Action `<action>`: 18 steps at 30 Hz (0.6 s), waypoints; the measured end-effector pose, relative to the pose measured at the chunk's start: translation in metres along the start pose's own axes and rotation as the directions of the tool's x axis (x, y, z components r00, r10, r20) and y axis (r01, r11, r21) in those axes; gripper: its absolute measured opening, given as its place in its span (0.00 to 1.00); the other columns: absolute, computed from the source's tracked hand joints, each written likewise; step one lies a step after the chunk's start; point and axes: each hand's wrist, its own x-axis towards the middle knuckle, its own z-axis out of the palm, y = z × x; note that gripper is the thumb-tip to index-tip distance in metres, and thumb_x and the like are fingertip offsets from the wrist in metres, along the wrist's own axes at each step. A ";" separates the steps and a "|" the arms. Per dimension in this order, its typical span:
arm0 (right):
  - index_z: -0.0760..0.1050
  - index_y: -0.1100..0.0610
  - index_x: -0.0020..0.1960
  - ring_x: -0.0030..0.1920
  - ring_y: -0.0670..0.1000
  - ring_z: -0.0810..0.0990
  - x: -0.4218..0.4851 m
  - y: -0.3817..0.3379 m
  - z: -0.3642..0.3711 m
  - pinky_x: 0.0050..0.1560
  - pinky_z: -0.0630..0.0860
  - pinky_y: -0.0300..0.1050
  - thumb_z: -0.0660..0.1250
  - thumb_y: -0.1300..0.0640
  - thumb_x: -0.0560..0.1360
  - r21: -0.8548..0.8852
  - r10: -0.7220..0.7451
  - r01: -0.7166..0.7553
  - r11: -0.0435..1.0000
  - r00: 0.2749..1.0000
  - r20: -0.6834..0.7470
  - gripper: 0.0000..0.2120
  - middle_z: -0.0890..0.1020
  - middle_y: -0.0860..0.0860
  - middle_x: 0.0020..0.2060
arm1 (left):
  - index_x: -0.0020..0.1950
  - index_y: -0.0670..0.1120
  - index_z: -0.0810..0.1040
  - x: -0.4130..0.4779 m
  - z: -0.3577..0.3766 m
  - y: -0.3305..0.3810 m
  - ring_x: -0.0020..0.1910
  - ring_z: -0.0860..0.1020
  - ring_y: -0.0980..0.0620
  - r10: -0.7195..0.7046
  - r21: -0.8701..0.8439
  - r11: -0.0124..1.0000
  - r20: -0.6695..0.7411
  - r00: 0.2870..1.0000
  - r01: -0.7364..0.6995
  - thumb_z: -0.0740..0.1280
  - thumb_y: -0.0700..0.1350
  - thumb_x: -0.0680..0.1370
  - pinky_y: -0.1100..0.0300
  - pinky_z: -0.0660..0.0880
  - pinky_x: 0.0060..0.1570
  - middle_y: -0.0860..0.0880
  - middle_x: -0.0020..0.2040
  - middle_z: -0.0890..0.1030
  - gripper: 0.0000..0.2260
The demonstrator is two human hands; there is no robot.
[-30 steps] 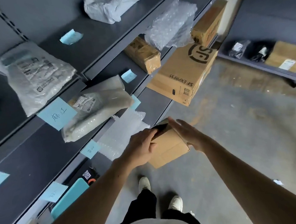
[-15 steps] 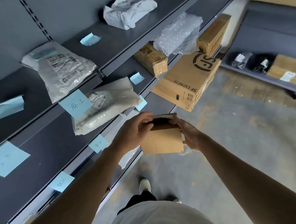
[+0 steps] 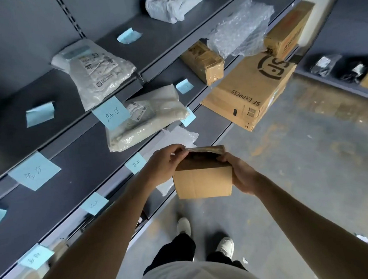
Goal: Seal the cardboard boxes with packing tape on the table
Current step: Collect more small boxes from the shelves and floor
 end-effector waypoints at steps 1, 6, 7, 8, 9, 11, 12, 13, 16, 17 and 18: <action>0.77 0.52 0.58 0.43 0.52 0.79 -0.001 0.002 0.003 0.44 0.74 0.47 0.61 0.51 0.77 -0.007 -0.012 0.012 1.000 1.000 0.008 0.13 0.82 0.54 0.44 | 0.59 0.52 0.79 -0.004 -0.001 -0.002 0.50 0.80 0.59 0.008 0.036 0.999 -0.011 1.000 -0.007 0.61 0.56 0.82 0.63 0.75 0.49 0.56 0.52 0.83 0.12; 0.76 0.53 0.62 0.47 0.56 0.80 -0.003 0.003 0.025 0.46 0.73 0.50 0.62 0.51 0.68 -0.043 -0.116 0.117 0.992 0.993 0.025 0.23 0.82 0.62 0.52 | 0.58 0.50 0.76 -0.019 -0.011 -0.017 0.51 0.81 0.53 0.073 0.077 0.995 -0.064 0.995 -0.068 0.57 0.57 0.83 0.51 0.78 0.52 0.52 0.51 0.82 0.14; 0.76 0.53 0.63 0.47 0.57 0.80 -0.004 0.002 0.030 0.45 0.73 0.49 0.62 0.52 0.68 -0.045 -0.139 0.140 0.989 0.990 0.025 0.23 0.81 0.64 0.54 | 0.58 0.51 0.76 -0.022 -0.013 -0.021 0.51 0.81 0.54 0.082 0.054 0.995 -0.079 0.993 -0.078 0.58 0.57 0.83 0.51 0.78 0.52 0.52 0.51 0.82 0.14; 0.76 0.53 0.63 0.47 0.57 0.80 -0.004 0.002 0.037 0.44 0.74 0.49 0.63 0.52 0.69 -0.048 -0.164 0.165 0.985 0.986 0.023 0.23 0.81 0.64 0.55 | 0.59 0.51 0.77 -0.027 -0.016 -0.025 0.53 0.81 0.56 0.084 0.022 0.996 -0.101 0.991 -0.083 0.59 0.56 0.82 0.52 0.78 0.54 0.53 0.52 0.82 0.13; 0.76 0.53 0.63 0.48 0.57 0.81 -0.005 0.003 0.044 0.45 0.75 0.49 0.63 0.52 0.69 -0.052 -0.189 0.190 0.980 0.982 0.021 0.23 0.81 0.62 0.55 | 0.61 0.52 0.77 -0.033 -0.020 -0.029 0.55 0.80 0.58 0.075 -0.018 0.997 -0.118 0.990 -0.078 0.60 0.56 0.82 0.54 0.77 0.55 0.55 0.54 0.81 0.13; 0.76 0.50 0.64 0.52 0.58 0.81 -0.005 0.008 0.061 0.50 0.76 0.52 0.64 0.51 0.70 -0.064 -0.227 0.229 0.971 0.973 0.026 0.22 0.82 0.59 0.55 | 0.64 0.52 0.75 -0.048 -0.031 -0.041 0.58 0.78 0.61 0.021 -0.137 0.990 -0.126 0.992 -0.038 0.64 0.55 0.80 0.58 0.76 0.59 0.57 0.58 0.80 0.14; 0.76 0.50 0.64 0.55 0.59 0.81 -0.005 0.011 0.070 0.53 0.76 0.54 0.65 0.51 0.71 -0.070 -0.237 0.239 0.969 0.971 0.032 0.22 0.82 0.58 0.55 | 0.66 0.53 0.74 -0.055 -0.036 -0.047 0.59 0.78 0.61 -0.023 -0.218 0.976 -0.107 0.994 -0.001 0.64 0.56 0.80 0.58 0.76 0.60 0.58 0.58 0.80 0.16; 0.75 0.49 0.65 0.57 0.60 0.80 -0.006 0.016 0.080 0.56 0.75 0.55 0.65 0.51 0.71 -0.074 -0.243 0.245 0.967 0.969 0.040 0.22 0.82 0.58 0.56 | 0.68 0.53 0.72 -0.065 -0.042 -0.054 0.60 0.78 0.60 -0.066 -0.280 0.959 -0.077 0.995 0.042 0.64 0.57 0.80 0.57 0.75 0.60 0.57 0.59 0.79 0.18; 0.75 0.49 0.65 0.57 0.60 0.79 -0.011 0.030 0.116 0.55 0.75 0.54 0.66 0.51 0.72 -0.065 -0.251 0.255 0.965 0.965 0.072 0.21 0.81 0.59 0.57 | 0.70 0.56 0.67 -0.095 -0.060 -0.072 0.59 0.77 0.54 -0.204 -0.286 0.936 0.031 0.978 0.205 0.56 0.66 0.80 0.53 0.75 0.57 0.56 0.58 0.78 0.23; 0.76 0.49 0.64 0.56 0.59 0.80 -0.014 0.035 0.133 0.54 0.75 0.53 0.66 0.52 0.72 -0.058 -0.254 0.259 0.964 0.964 0.079 0.20 0.81 0.59 0.57 | 0.69 0.57 0.68 -0.109 -0.067 -0.083 0.58 0.78 0.52 -0.239 -0.334 0.907 0.093 0.966 0.257 0.52 0.69 0.78 0.51 0.76 0.56 0.55 0.58 0.78 0.25; 0.76 0.48 0.63 0.56 0.58 0.79 -0.017 0.038 0.143 0.54 0.74 0.52 0.67 0.52 0.72 -0.052 -0.254 0.258 0.965 0.964 0.085 0.19 0.81 0.59 0.57 | 0.69 0.58 0.69 -0.119 -0.072 -0.087 0.57 0.79 0.51 -0.265 -0.408 0.860 0.157 0.951 0.306 0.51 0.73 0.76 0.50 0.78 0.56 0.54 0.58 0.79 0.29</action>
